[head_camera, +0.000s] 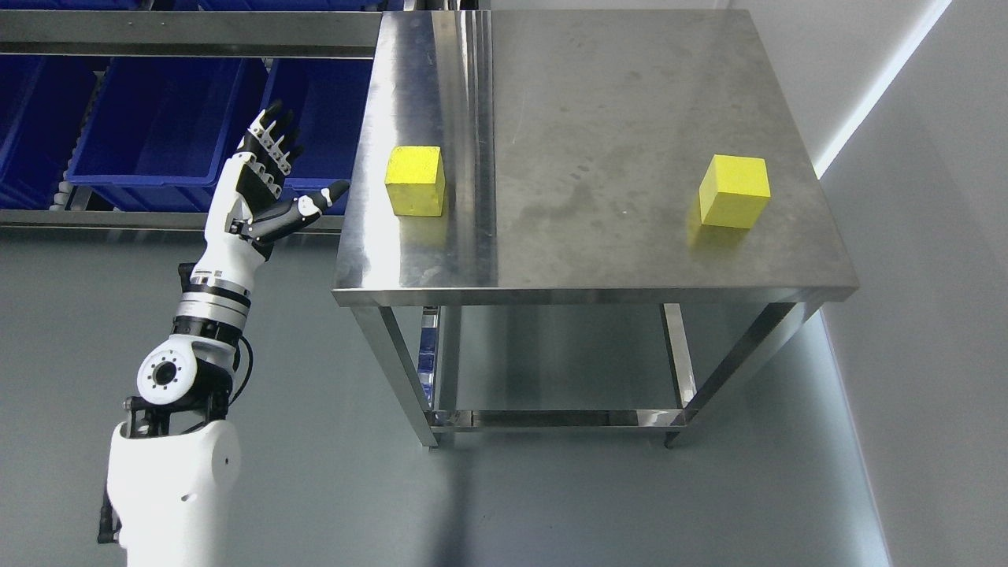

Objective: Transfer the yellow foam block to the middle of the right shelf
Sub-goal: 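Reach the left hand toward the yellow foam cube nearer the robot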

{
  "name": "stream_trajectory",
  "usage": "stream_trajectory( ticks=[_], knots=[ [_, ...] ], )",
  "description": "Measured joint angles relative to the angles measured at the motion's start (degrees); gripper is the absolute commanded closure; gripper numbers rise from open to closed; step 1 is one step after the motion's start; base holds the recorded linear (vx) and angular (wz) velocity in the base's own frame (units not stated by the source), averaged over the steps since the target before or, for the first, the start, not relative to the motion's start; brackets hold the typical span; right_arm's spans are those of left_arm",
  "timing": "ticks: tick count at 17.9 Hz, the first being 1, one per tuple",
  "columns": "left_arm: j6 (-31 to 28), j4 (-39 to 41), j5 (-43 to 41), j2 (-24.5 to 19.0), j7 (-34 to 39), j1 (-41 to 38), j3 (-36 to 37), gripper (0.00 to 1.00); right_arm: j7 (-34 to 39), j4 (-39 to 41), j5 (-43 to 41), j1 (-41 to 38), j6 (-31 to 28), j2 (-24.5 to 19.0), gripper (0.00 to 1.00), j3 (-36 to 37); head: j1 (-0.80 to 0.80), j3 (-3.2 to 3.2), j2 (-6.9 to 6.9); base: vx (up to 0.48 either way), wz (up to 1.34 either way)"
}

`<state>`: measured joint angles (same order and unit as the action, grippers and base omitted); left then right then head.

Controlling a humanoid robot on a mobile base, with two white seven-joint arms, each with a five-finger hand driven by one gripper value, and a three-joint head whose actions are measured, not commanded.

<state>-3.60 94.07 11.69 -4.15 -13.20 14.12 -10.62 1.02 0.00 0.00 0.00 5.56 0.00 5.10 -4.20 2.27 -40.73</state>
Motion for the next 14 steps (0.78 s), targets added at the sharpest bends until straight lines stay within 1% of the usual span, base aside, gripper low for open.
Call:
stream_trajectory(
  ticks=[1, 2, 3, 6, 8, 11, 14],
  knots=[
    [0.0, -0.1, 0.0, 0.0, 0.0, 0.2, 0.0, 0.0, 0.0, 0.0, 0.2, 0.0, 0.0, 0.0, 0.0, 0.0, 0.0, 0.0, 0.0, 0.0, 0.0],
    [0.0, -0.2, 0.0, -0.1, -0.4, 0.3, 0.0, 0.0, 0.0, 0.0, 3.0, 0.0, 0.0, 0.0, 0.0, 0.0, 0.0, 0.0, 0.0, 0.0, 0.0],
    [0.0, -0.3, 0.0, -0.1, -1.0, 0.5, 0.1, 0.0, 0.0, 0.0, 4.1, 0.0, 0.0, 0.0, 0.0, 0.0, 0.0, 0.0, 0.0, 0.0, 0.0],
    [0.2, -0.6, -0.6, -0.8, -5.1, 0.7, 0.2, 0.0, 0.0, 0.0, 2.1, 0.0, 0.0, 0.0, 0.0, 0.0, 0.0, 0.0, 0.0, 0.0, 0.0],
    [0.4, -1.1, -2.2, -2.0, -7.4, 0.8, 0.3, 0.0, 0.0, 0.0, 1.4, 0.0, 0.0, 0.0, 0.0, 0.0, 0.0, 0.0, 0.0, 0.0, 0.0],
    [2.9, -2.4, -5.8, -4.6, -9.9, 1.1, 0.5, 0.0, 0.0, 0.0, 0.7, 0.0, 0.0, 0.0, 0.0, 0.0, 0.0, 0.0, 0.0, 0.0, 0.0],
    [3.8, -4.3, -8.6, -6.8, -13.6, 2.8, 1.0, 0.0, 0.0, 0.0, 0.4, 0.0, 0.0, 0.0, 0.0, 0.0, 0.0, 0.0, 0.0, 0.0, 0.0]
  ],
)
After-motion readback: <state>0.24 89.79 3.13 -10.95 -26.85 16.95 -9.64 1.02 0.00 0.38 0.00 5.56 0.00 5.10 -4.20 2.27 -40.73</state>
